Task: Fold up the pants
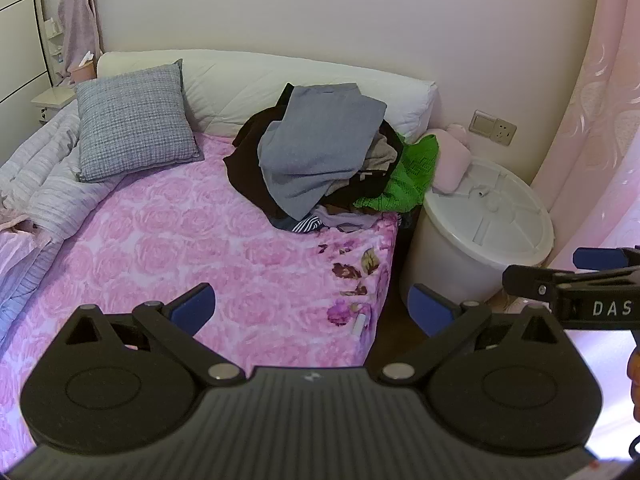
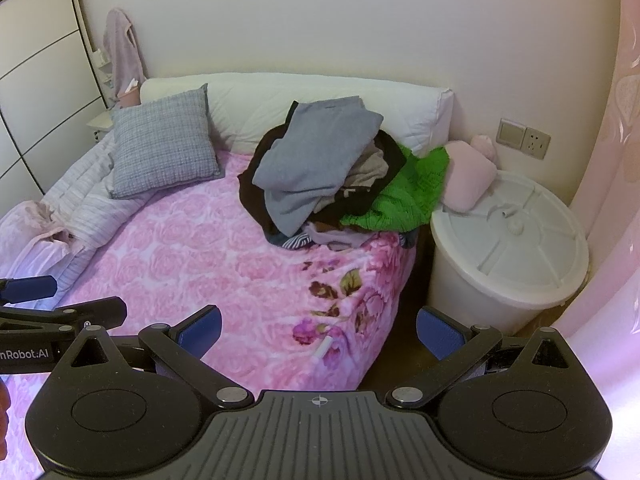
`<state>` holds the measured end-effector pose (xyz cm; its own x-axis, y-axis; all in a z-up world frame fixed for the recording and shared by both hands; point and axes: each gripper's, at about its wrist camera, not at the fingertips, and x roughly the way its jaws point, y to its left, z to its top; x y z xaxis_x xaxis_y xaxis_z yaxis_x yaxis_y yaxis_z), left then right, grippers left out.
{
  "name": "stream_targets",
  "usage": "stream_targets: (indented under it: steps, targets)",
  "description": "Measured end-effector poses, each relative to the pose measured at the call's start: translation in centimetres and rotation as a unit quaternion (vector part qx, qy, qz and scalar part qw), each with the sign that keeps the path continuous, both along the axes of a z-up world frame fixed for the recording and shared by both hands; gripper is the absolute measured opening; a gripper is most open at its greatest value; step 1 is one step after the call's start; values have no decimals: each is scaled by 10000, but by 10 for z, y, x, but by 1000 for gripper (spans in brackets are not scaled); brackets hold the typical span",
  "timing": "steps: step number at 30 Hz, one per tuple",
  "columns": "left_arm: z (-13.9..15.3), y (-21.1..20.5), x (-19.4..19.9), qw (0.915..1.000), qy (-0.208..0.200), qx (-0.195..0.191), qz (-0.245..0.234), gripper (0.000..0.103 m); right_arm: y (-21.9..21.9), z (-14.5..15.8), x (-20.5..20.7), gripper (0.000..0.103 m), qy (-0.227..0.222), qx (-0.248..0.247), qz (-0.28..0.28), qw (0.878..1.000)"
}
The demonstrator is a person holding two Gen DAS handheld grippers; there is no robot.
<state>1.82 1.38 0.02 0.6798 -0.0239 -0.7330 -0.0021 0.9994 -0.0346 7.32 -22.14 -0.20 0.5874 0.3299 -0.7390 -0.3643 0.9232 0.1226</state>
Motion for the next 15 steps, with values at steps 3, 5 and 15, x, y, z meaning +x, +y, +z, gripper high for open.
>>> stream_targets:
  steps: [3,5,15]
  targets:
    - [-2,5,1,10000,-12,-13,-33,102,4,-2,-1,101,-29,-6,-29,10000]
    - [-4,7,1,10000,-23,-18,-55,102,7,-3,1,101,-44,-14,-43,10000]
    - [-7,25,11,9999,-90,-47,-118,102,24,-8,3,101,-129,-27,-102,9999]
